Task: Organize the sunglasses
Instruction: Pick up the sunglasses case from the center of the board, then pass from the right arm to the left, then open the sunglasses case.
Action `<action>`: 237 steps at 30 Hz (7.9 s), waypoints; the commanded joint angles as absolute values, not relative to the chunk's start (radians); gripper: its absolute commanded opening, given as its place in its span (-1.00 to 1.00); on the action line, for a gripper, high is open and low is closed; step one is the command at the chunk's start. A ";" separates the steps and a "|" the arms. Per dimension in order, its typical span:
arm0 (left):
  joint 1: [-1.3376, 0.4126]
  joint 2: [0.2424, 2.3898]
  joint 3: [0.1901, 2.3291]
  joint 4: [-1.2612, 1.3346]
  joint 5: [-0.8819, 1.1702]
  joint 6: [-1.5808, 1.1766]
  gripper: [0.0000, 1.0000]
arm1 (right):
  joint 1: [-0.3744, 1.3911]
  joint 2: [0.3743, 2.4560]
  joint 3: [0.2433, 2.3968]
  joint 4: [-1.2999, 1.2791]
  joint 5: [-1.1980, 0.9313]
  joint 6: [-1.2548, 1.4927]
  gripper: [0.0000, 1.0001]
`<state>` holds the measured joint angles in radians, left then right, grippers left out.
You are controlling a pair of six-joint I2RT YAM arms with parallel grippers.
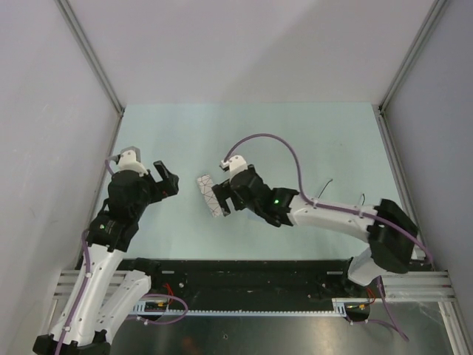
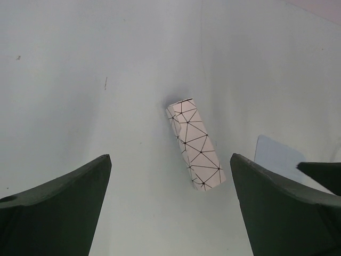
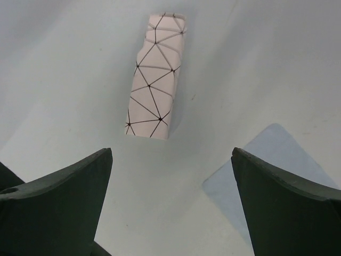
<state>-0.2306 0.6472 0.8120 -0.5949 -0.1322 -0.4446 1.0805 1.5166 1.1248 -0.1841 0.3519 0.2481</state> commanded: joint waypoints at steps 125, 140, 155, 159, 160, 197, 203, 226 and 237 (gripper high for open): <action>-0.261 0.813 0.678 0.457 0.667 -0.793 -0.26 | 1.008 1.154 1.336 -0.365 -0.193 0.166 -0.60; -0.261 0.870 0.655 0.457 0.687 -0.759 -0.25 | 1.008 1.115 1.336 -0.361 -0.304 0.198 -0.51; -0.318 0.877 0.647 0.489 0.831 -0.749 0.46 | 1.028 1.157 1.336 -0.305 -0.417 0.207 -0.49; -0.318 0.856 0.655 0.520 0.868 -0.745 0.24 | 1.037 1.151 1.336 -0.321 -0.434 0.184 -0.46; -0.318 0.848 0.655 0.522 0.867 -0.747 0.16 | 1.038 1.152 1.336 -0.333 -0.425 0.176 -0.44; -0.318 0.884 0.638 0.486 0.765 -0.845 -0.81 | 1.209 1.270 1.338 -0.298 0.328 0.136 0.87; -0.318 0.874 0.643 0.469 0.770 -0.844 -0.79 | 1.201 1.279 1.338 -0.298 0.414 0.136 0.72; -0.318 0.850 0.672 0.420 0.773 -0.822 -0.76 | 1.115 1.218 1.338 -0.380 0.394 0.164 -0.49; -0.318 0.827 0.667 0.405 0.792 -0.799 -0.33 | 1.117 1.233 1.341 -0.379 0.477 0.140 -1.00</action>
<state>-0.3149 0.8600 0.6399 0.3828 0.7750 -0.8288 1.1110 1.2449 1.3056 -0.4072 0.4450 0.1482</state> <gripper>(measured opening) 0.232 0.020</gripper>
